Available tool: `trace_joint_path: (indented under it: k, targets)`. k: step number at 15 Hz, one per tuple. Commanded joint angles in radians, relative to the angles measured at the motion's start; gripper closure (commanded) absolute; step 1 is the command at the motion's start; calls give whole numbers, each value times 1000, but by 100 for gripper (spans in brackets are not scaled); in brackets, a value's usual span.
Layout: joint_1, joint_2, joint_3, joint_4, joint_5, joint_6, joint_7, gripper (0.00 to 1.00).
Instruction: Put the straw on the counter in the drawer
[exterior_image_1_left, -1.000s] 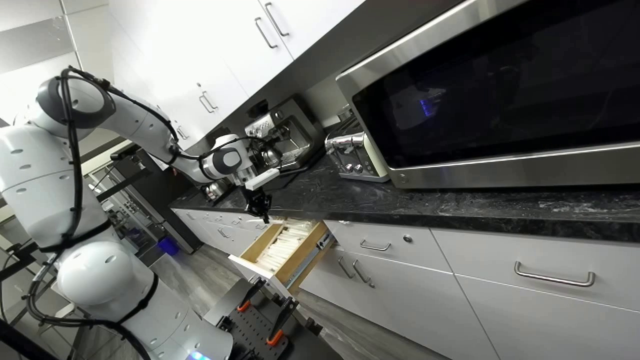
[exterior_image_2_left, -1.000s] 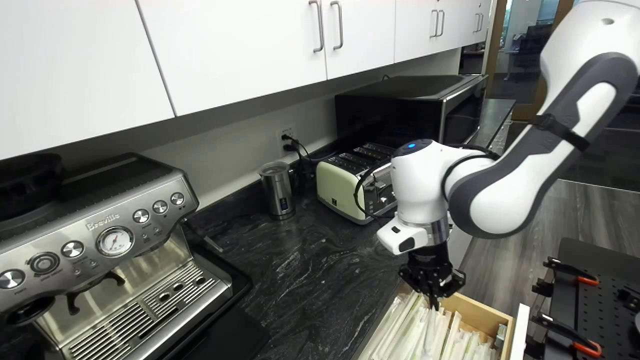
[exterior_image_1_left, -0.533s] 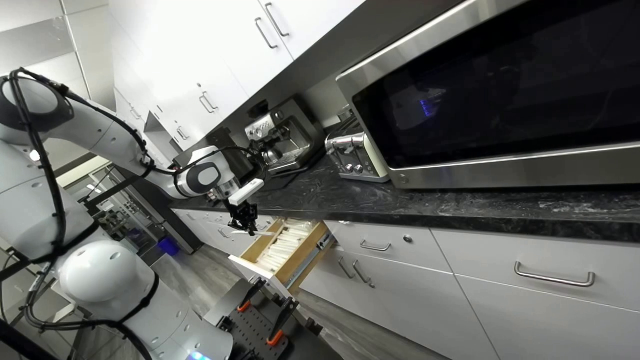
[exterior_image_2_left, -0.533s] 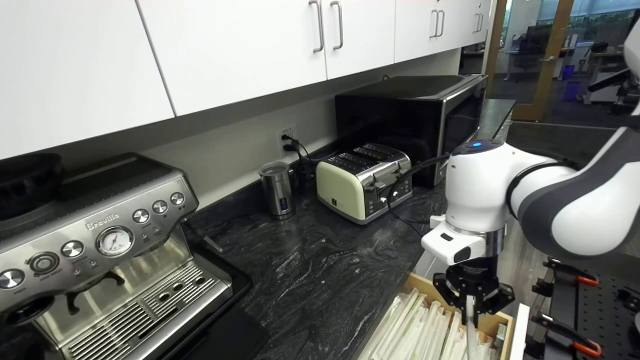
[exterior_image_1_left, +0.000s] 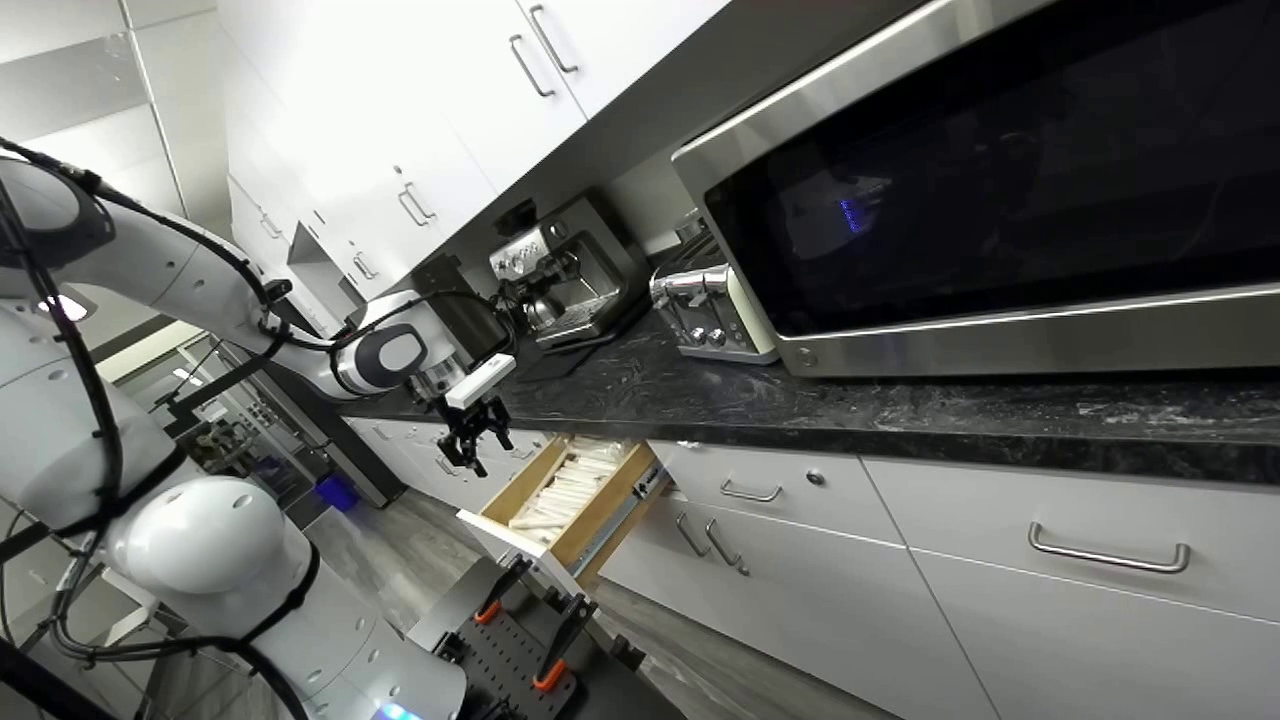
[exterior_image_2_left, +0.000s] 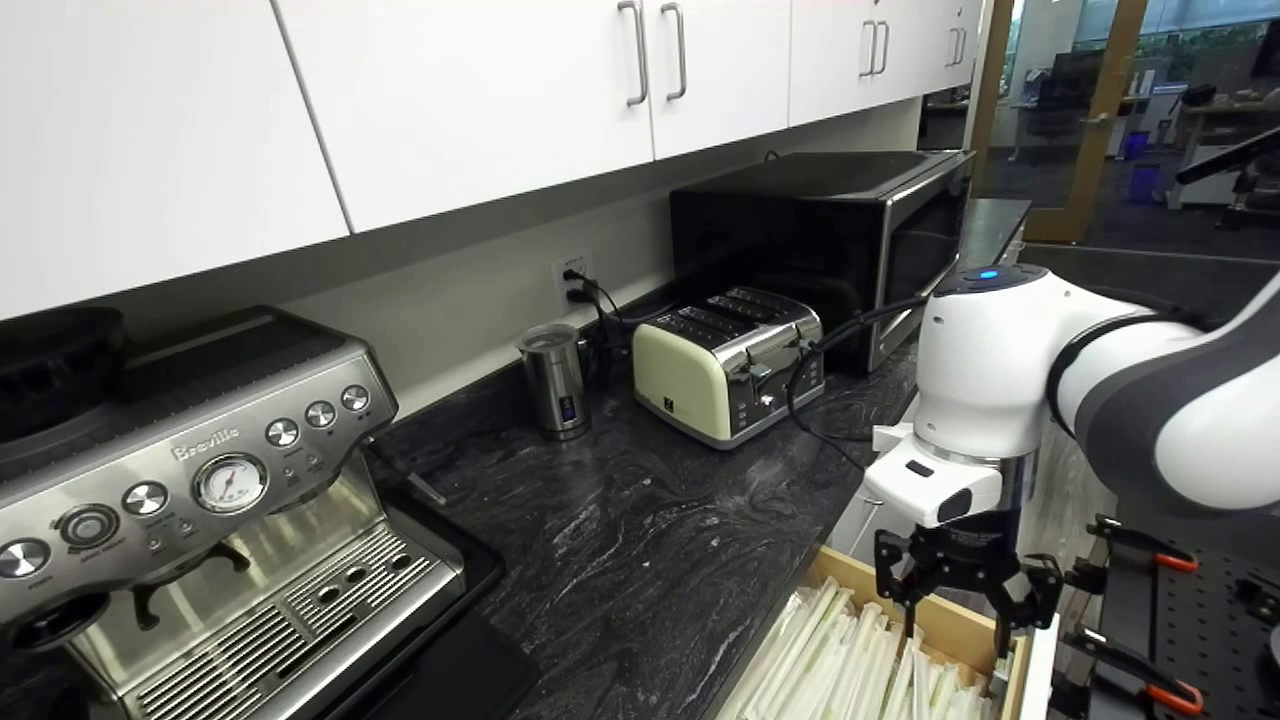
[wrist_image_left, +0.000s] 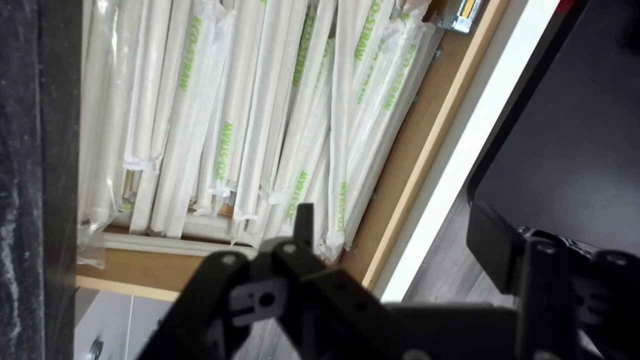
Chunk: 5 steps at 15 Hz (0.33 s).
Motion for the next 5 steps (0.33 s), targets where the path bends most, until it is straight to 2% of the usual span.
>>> trace_joint_path:
  k: [1, 5]
  targets:
    - [28, -45, -38, -17, 18, 0, -23, 0]
    - [36, -14, -49, 1, -4, -1, 4, 0]
